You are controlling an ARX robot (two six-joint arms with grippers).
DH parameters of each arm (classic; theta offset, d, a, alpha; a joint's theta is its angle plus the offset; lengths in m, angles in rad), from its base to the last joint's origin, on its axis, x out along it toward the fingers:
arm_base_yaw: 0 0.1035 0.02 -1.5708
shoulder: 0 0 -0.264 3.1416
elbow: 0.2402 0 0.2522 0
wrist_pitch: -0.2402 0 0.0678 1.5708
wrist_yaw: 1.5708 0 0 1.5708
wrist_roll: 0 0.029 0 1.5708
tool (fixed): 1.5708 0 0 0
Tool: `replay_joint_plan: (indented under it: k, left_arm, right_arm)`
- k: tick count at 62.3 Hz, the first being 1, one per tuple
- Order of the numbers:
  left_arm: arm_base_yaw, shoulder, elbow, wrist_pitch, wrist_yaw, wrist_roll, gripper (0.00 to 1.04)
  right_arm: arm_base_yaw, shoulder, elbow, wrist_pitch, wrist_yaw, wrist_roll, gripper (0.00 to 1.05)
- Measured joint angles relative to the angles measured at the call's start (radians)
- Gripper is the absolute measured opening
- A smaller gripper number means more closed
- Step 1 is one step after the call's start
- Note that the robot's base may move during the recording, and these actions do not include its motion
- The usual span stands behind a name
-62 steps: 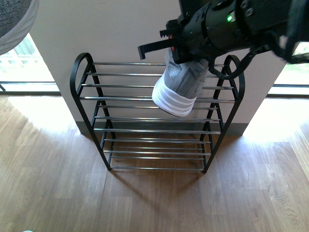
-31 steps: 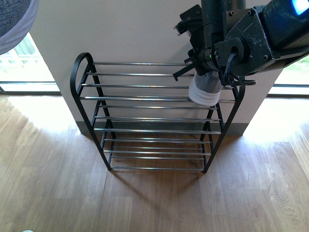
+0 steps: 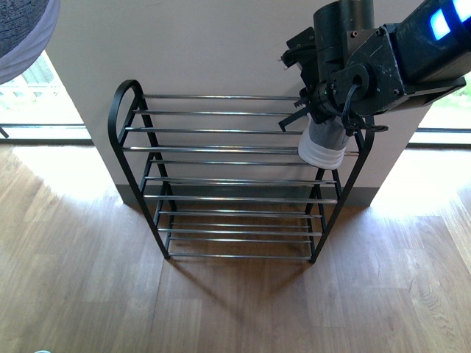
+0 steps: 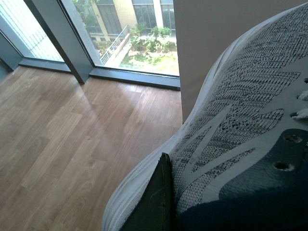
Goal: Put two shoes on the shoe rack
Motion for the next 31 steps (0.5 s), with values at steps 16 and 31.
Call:
replay_joint_plan:
  k: [16, 31]
  left_arm:
    - [0.0, 0.0, 0.0, 0.0, 0.0, 0.0, 0.02]
    - [0.0, 0.0, 0.0, 0.0, 0.0, 0.0, 0.02]
  right_arm:
    - [-0.007, -0.051, -0.068, 0.014, -0.066, 0.061, 0.38]
    - [-0.007, -0.376, -0.354, -0.017, -0.259, 0.289, 0.76]
